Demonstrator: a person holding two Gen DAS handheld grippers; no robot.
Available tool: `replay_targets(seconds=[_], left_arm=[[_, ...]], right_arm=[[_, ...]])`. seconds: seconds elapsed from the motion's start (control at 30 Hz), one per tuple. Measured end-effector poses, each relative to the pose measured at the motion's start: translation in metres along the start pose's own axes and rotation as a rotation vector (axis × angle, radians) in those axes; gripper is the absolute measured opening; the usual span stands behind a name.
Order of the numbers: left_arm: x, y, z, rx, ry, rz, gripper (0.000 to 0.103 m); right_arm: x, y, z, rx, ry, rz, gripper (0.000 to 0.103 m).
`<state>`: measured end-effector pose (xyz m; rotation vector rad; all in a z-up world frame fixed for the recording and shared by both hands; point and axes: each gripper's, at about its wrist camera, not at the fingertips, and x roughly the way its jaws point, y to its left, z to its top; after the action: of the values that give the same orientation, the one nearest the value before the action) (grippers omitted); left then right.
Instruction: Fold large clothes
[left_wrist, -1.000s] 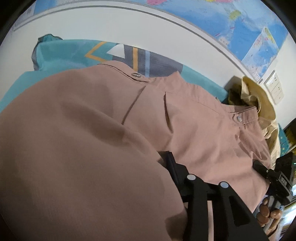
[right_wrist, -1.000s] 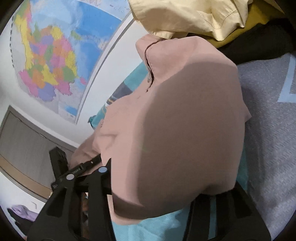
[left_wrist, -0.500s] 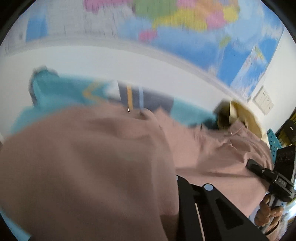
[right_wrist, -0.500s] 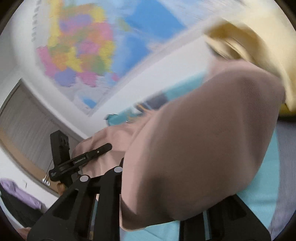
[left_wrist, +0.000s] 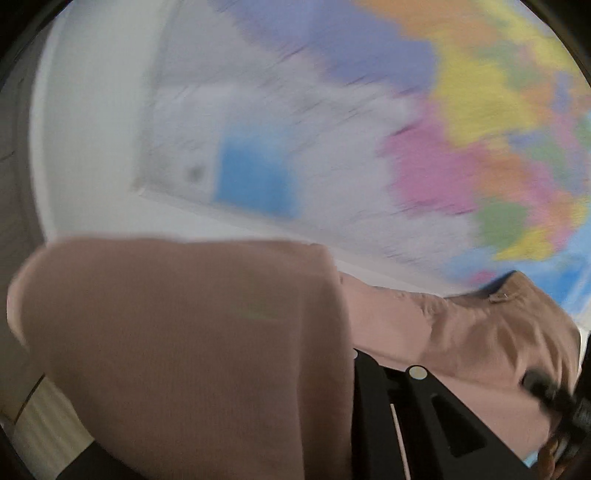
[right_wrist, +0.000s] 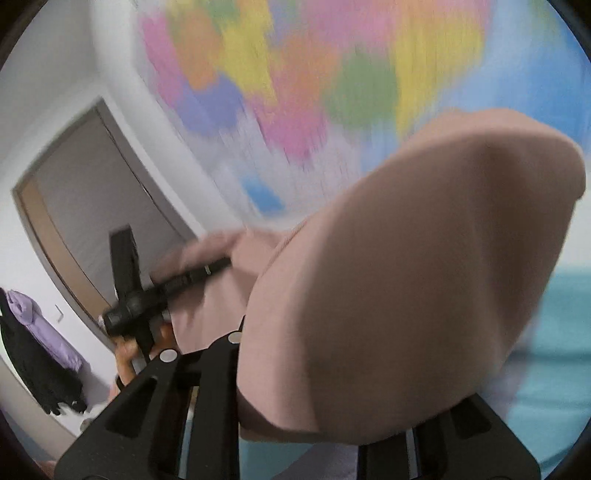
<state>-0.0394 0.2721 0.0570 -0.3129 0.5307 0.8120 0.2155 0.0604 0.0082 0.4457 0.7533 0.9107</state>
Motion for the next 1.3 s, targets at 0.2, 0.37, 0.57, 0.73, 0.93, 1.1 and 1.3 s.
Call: replay_targets(seconds=[0.2,0.37,0.57,0.73,0.93,1.1,1.3], left_arm=[[0.087,0.073,-0.072,-0.111,0.265,0.096,0.033],[0.085,0.092,-0.075,-0.154,0.304,0.026,0.054],[0.090,0.098,-0.067,-0.154,0.286,0.001,0.022],[0.095,0.091,-0.053,-0.116,0.274,0.103,0.025],[0.066,0.082,-0.067,-0.015,0.232,0.199,0.059],[0.014,0.090,-0.075,-0.019,0.149,0.235,0.064],[-0.044,0.048,-0.086,0.103,0.019,0.212,0.066]], right_arm=[[0.069,-0.057,-0.071,0.189,0.271,-0.018,0.046],[0.035,-0.066,-0.065,0.196,0.252,0.008,0.069],[0.025,-0.072,-0.072,0.253,0.254,0.070,0.030],[0.023,-0.055,-0.079,0.217,0.292,0.044,0.045],[-0.010,-0.062,-0.085,0.188,0.295,-0.053,0.070],[-0.060,-0.052,-0.073,0.059,0.185,-0.189,0.064],[-0.056,-0.023,-0.064,-0.104,0.138,-0.234,0.041]])
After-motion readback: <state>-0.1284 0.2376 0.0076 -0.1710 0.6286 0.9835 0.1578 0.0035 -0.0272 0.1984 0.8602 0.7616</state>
